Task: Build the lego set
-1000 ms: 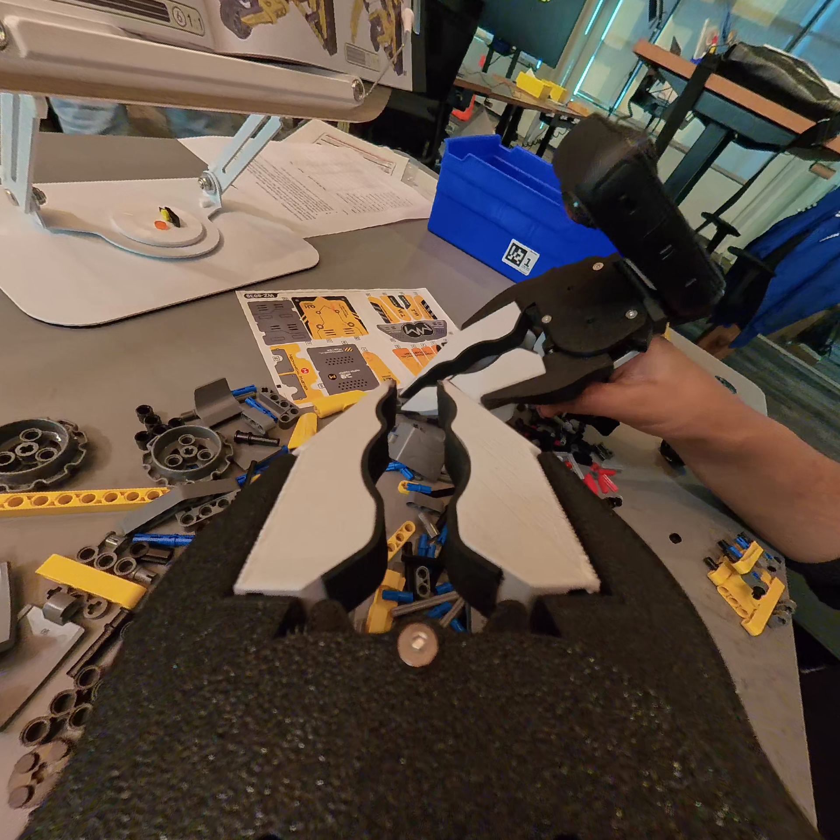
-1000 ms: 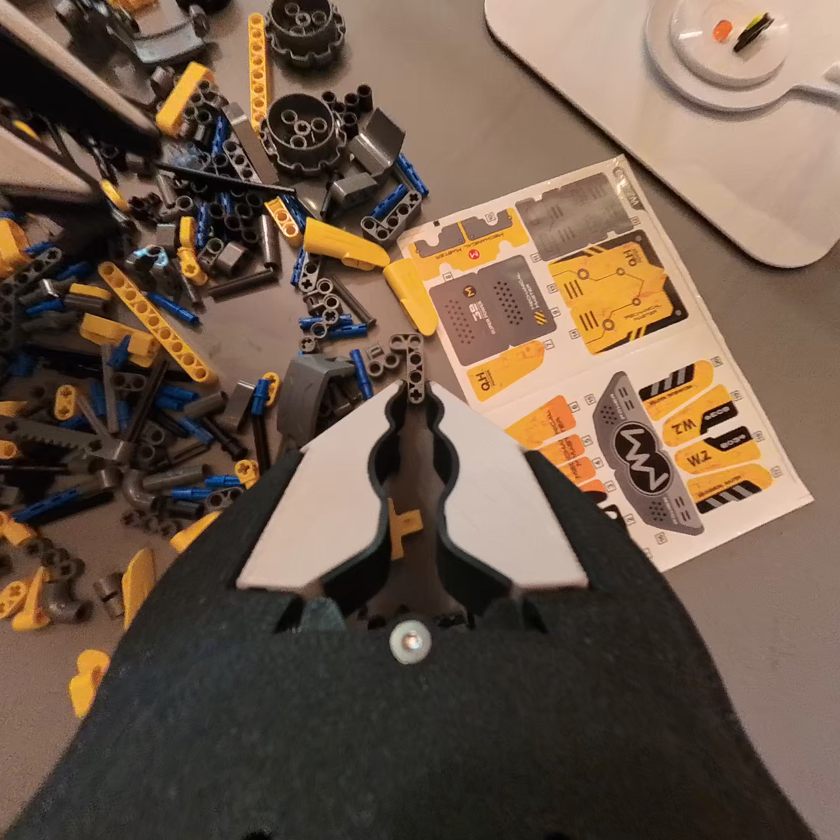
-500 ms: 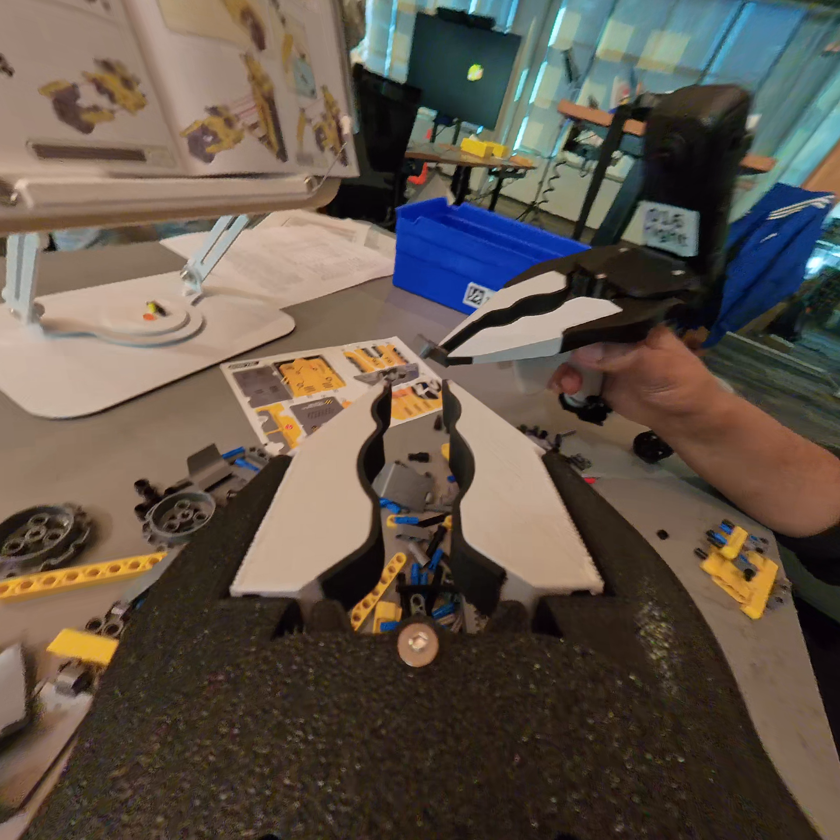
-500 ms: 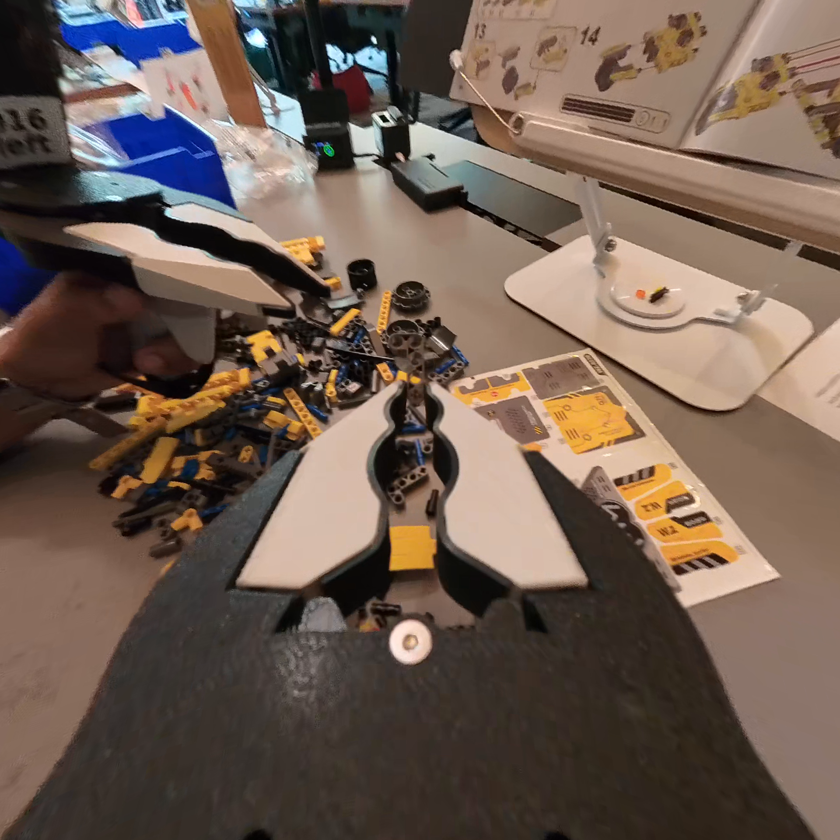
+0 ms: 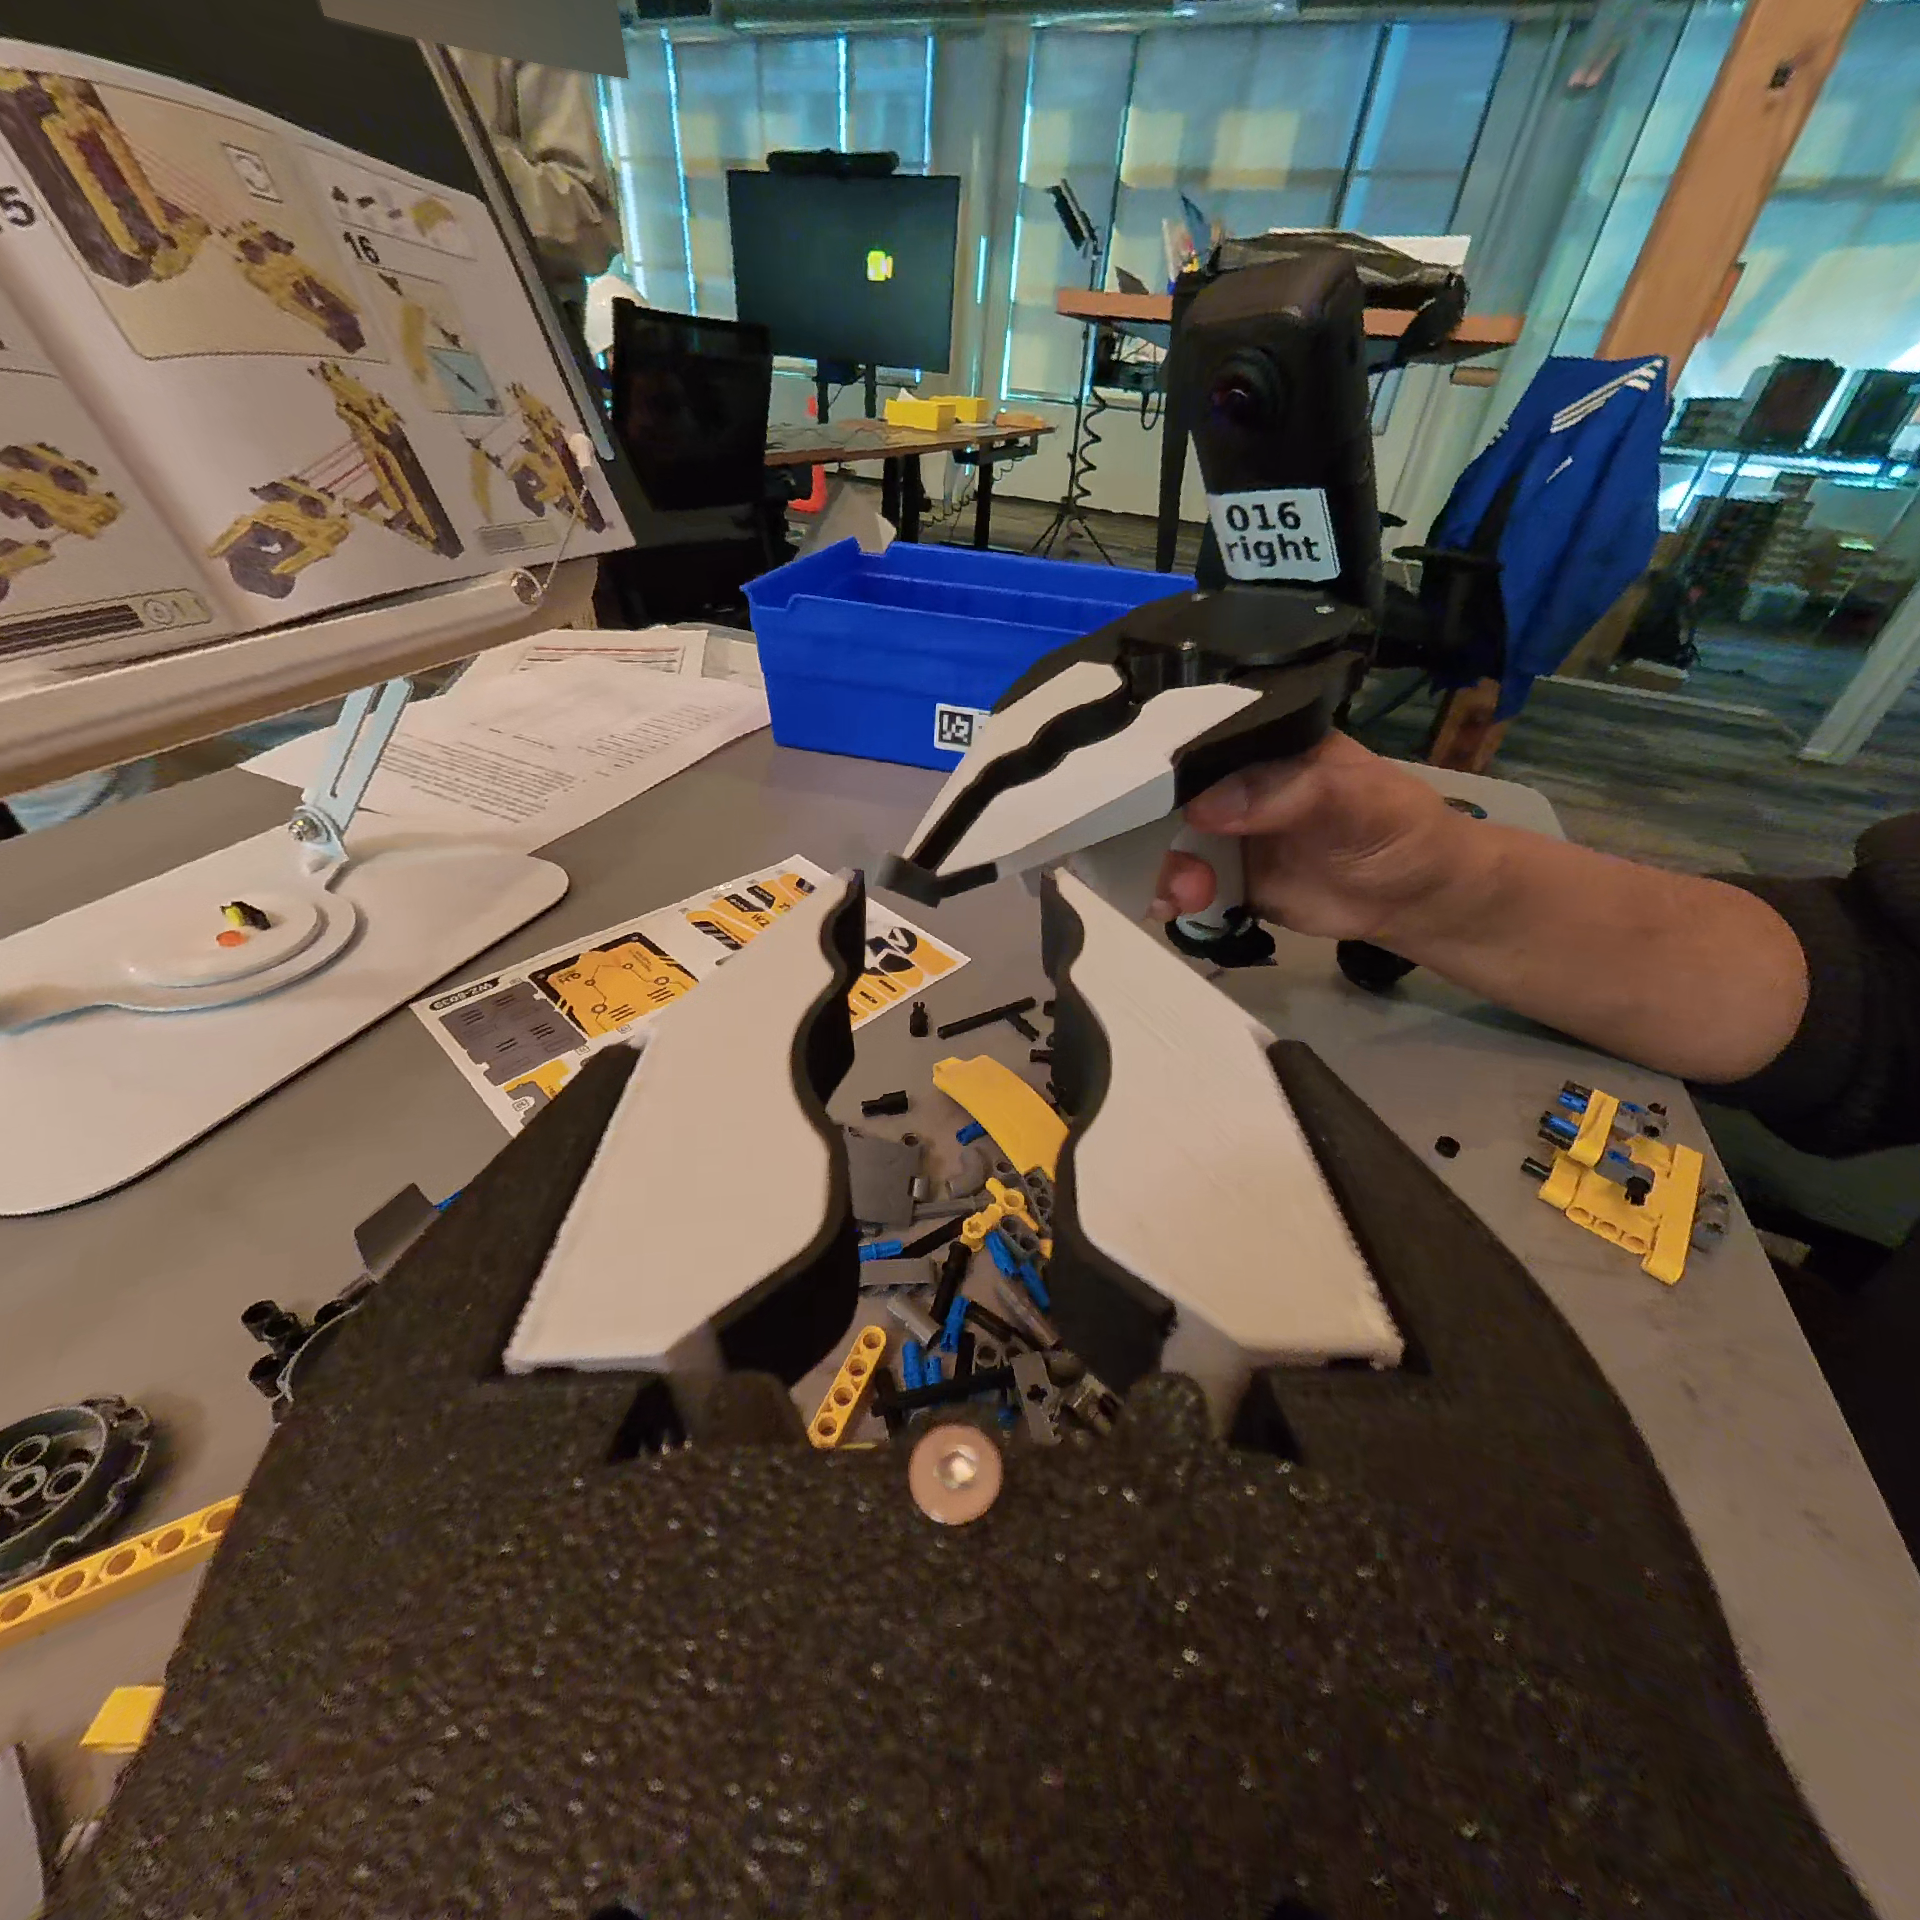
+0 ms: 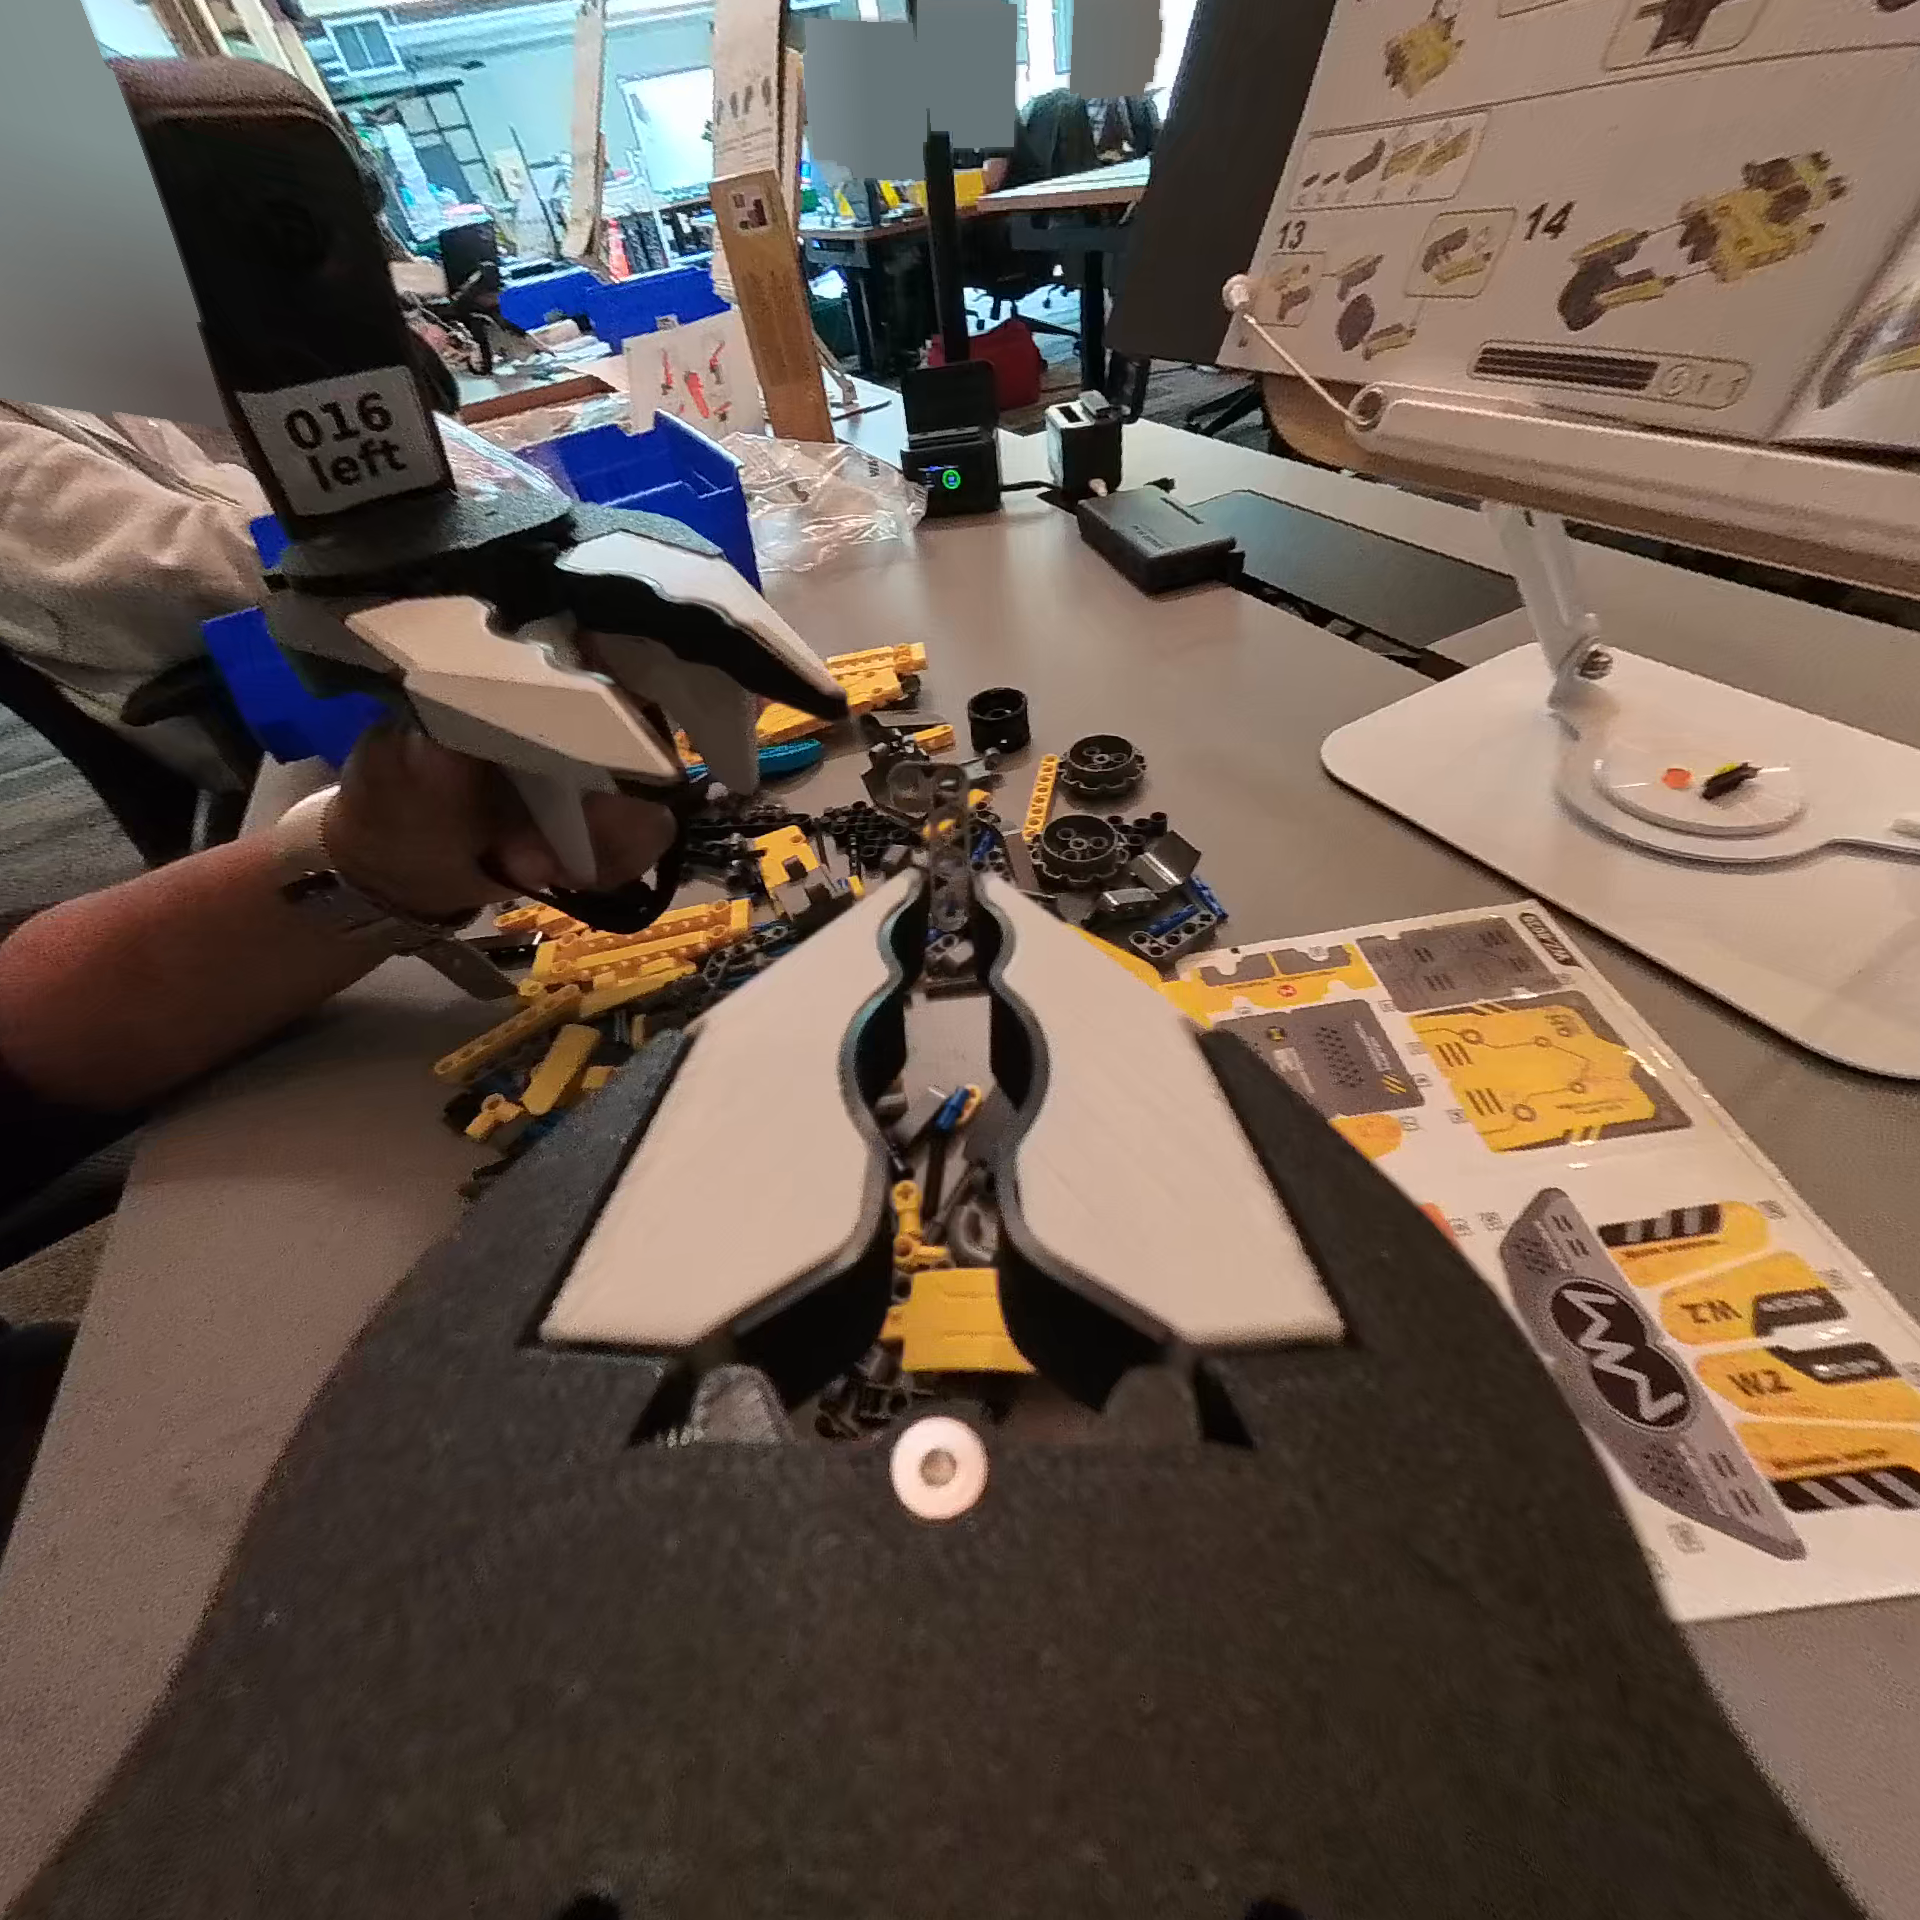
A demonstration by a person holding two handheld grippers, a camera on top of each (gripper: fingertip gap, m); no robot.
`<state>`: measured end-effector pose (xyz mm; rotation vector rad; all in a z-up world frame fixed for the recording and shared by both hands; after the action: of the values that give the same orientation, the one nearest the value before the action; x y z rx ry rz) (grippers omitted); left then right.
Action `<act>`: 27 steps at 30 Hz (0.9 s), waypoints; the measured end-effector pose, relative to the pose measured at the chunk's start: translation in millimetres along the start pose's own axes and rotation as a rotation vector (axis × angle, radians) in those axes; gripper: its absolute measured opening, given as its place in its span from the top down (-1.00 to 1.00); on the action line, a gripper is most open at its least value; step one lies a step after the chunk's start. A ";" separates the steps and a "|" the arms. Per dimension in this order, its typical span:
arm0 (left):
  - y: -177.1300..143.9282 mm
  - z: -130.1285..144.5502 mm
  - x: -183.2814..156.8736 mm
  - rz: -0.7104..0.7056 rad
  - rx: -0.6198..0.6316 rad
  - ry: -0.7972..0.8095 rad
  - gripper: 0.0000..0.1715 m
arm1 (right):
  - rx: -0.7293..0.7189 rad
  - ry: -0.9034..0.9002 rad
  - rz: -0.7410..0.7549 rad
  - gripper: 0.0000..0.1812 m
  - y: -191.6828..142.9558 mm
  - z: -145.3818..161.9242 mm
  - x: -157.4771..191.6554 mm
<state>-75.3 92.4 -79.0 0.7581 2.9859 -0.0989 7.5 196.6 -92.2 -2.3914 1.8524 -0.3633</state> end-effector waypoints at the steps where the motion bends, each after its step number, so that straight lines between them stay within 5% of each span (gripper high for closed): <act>1: 0.8 0.8 -0.2 -0.004 0.007 0.008 0.61 | -0.002 0.009 -0.015 0.92 0.3 0.3 1.0; 12: 4.5 -0.6 -8.6 -0.046 -0.006 0.150 0.55 | -0.025 0.108 -0.132 0.92 -0.1 -0.9 6.7; 27: 3.1 -1.5 -5.1 -0.053 -0.007 0.126 0.51 | -0.057 0.175 -0.221 0.92 -1.9 -2.8 10.8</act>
<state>-69.4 92.8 -77.3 0.7103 3.1245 -0.0437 11.1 186.9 -87.6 -2.6912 1.6852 -0.5624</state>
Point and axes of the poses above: each gripper's, where its closed fingertips meet, y out along the fingers, z out of its underside, x = y × z across the jaws, the point moved 6 cm from there along -y, back along the fingers, and after that the axes turned 2 degrees about z, right-handed, at the moved point
